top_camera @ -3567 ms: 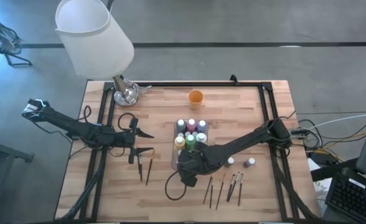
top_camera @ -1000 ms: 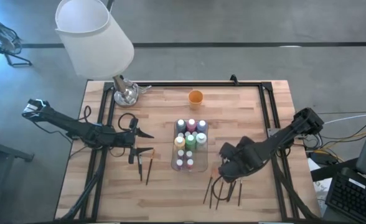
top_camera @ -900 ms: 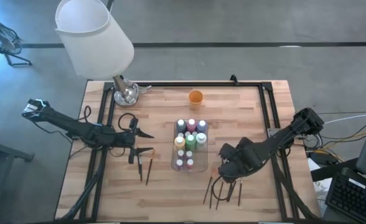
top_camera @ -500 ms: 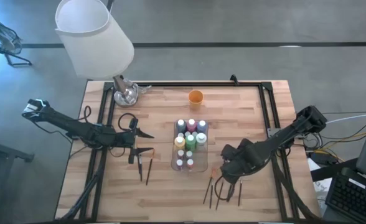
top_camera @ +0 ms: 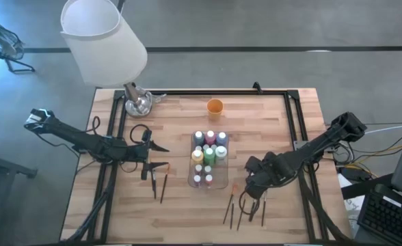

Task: Pick & Place Paint Supplies
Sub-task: Put the black paint bottle into the transparent bin

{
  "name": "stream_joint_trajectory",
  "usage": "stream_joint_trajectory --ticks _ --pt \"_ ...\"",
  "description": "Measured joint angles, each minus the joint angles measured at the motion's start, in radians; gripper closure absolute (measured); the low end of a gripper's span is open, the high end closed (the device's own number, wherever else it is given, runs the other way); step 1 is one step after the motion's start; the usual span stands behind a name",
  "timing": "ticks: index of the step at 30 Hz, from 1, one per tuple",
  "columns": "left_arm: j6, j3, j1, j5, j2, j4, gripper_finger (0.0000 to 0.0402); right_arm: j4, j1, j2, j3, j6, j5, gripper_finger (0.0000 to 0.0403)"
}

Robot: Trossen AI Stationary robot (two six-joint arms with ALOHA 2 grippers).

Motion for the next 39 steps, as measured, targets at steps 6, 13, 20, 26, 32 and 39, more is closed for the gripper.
stream_joint_trajectory --ticks 6,13,20,26,32,39 --pt "0.000 0.000 0.000 0.000 0.000 0.000 0.0180 0.052 -0.005 -0.001 -0.045 0.000 0.003 0.0138" --pt "0.000 0.000 0.000 0.000 0.000 0.000 0.0179 0.115 -0.010 -0.001 -0.084 -0.006 0.012 0.0145" --pt "0.000 0.000 0.000 0.000 0.000 0.000 0.0179 0.120 -0.012 -0.001 -0.100 -0.008 0.037 0.0180" --pt "0.000 0.000 0.000 0.000 0.000 0.000 0.0179 0.119 -0.013 -0.002 -0.088 -0.016 0.040 0.0216" --pt "0.000 0.000 0.000 0.000 0.000 0.000 0.0179 0.117 -0.013 -0.002 -0.080 -0.023 0.031 0.0261" --pt "0.000 0.000 0.000 0.000 0.000 0.000 0.0179 0.117 -0.013 -0.002 -0.072 -0.035 0.009 0.0286"
